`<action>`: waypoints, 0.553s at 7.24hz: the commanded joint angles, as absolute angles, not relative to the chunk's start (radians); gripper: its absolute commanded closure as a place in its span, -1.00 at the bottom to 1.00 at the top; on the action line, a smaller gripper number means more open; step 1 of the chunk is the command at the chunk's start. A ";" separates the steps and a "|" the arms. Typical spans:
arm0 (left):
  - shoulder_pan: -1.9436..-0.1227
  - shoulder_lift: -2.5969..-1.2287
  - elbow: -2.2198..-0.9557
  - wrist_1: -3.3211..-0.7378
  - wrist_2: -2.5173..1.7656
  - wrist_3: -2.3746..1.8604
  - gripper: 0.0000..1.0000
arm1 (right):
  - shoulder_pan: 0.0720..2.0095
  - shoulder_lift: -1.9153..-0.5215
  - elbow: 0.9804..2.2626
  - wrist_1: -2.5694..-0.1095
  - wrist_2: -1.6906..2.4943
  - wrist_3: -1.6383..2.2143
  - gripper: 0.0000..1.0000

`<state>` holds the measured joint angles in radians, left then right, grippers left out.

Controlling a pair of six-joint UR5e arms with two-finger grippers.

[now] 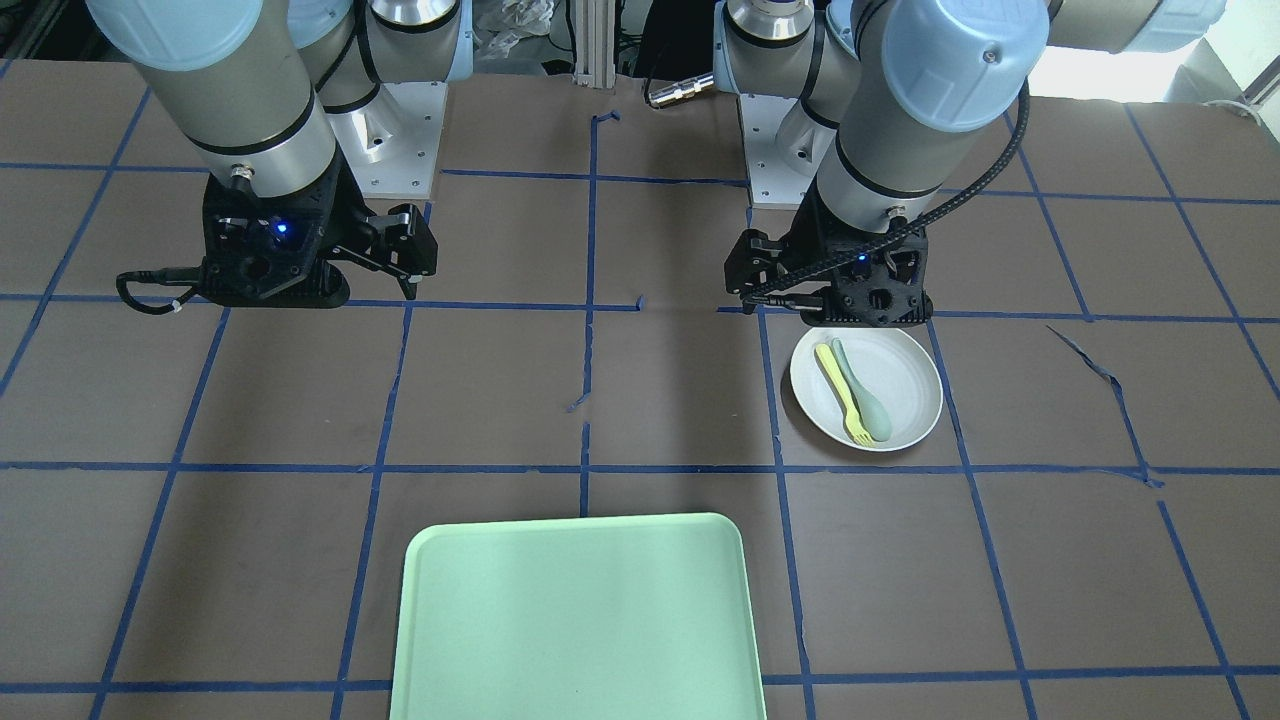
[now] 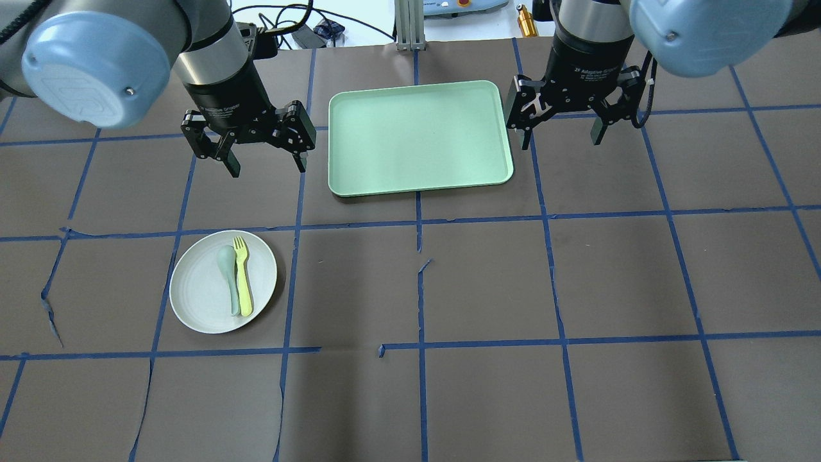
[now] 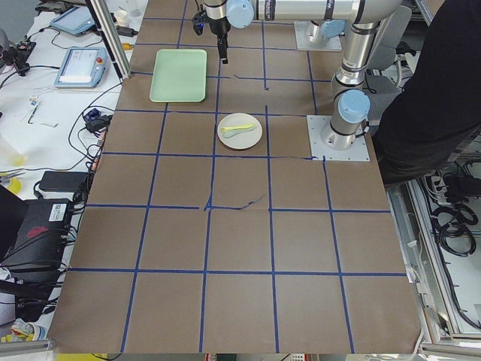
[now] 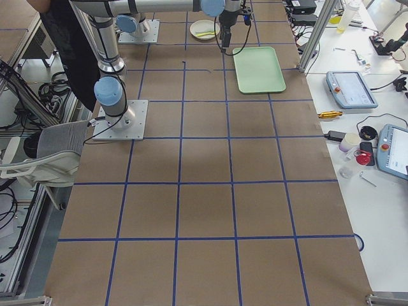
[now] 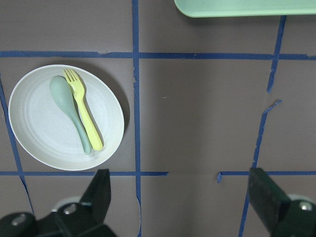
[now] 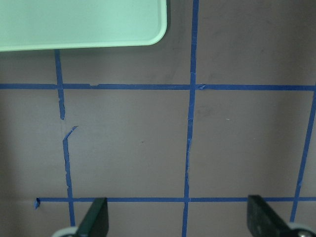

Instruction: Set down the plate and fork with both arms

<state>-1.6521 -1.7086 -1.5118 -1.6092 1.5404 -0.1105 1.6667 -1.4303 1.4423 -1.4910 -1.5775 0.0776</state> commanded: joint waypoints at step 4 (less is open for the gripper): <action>-1.649 -1.669 -1.509 -1.572 1.546 -0.081 -1.00 | 1.660 -1.433 1.434 -1.499 -1.592 0.075 -1.00</action>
<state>-1.6462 -1.6849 -1.5102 -1.5805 1.5471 -0.0838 1.6620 -1.4305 1.4362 -1.4969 -1.5914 0.0760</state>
